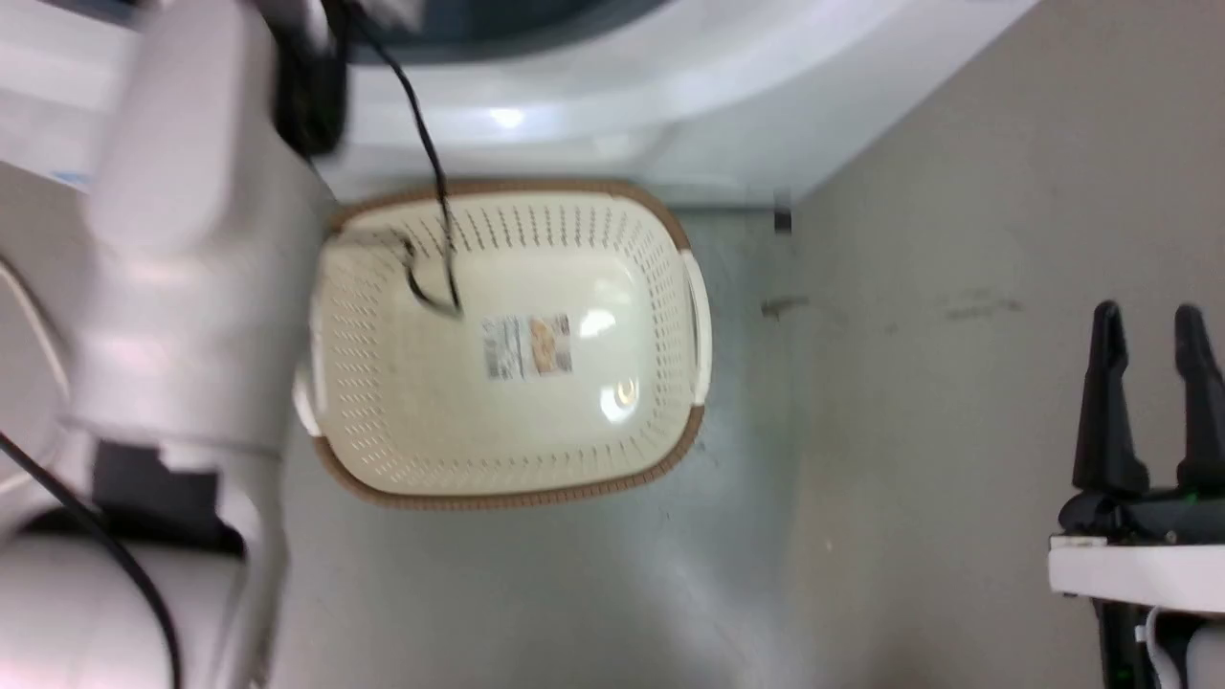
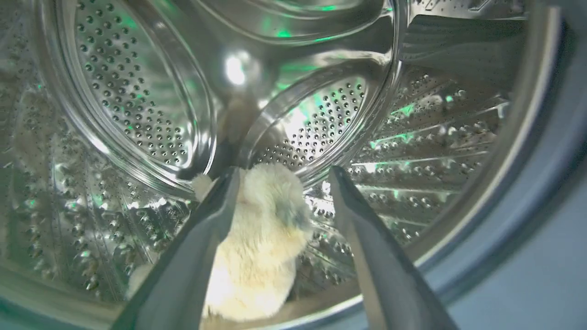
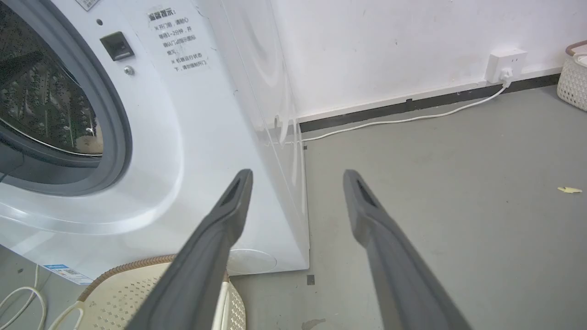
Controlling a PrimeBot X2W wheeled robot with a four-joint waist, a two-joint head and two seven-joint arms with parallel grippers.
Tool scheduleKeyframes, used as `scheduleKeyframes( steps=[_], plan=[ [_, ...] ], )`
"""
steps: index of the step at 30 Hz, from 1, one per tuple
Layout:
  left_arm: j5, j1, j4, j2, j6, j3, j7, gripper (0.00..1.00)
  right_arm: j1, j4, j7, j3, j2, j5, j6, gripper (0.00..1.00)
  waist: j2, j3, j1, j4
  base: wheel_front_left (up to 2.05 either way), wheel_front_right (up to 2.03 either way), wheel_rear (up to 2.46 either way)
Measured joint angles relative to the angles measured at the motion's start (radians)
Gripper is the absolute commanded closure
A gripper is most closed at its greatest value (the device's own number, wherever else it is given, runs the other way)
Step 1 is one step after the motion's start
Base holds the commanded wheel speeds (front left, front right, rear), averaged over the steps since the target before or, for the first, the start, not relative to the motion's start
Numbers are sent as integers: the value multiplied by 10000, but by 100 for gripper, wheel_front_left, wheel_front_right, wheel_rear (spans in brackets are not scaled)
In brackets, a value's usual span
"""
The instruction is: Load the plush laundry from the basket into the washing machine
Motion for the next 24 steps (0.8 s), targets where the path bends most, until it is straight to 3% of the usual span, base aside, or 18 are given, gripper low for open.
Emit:
scheduleKeyframes(
  steps=[14,24],
  plan=[
    [-577,4102,-976,-662,-42,543,0,0,1029,861,0,23,2,-188,0,0,0,-2902,-2,519,0,0,0],
    [-585,7069,-1875,-669,198,746,0,0,1925,1344,0,451,0,-970,0,0,0,-5007,-3,598,0,0,0]
  ],
)
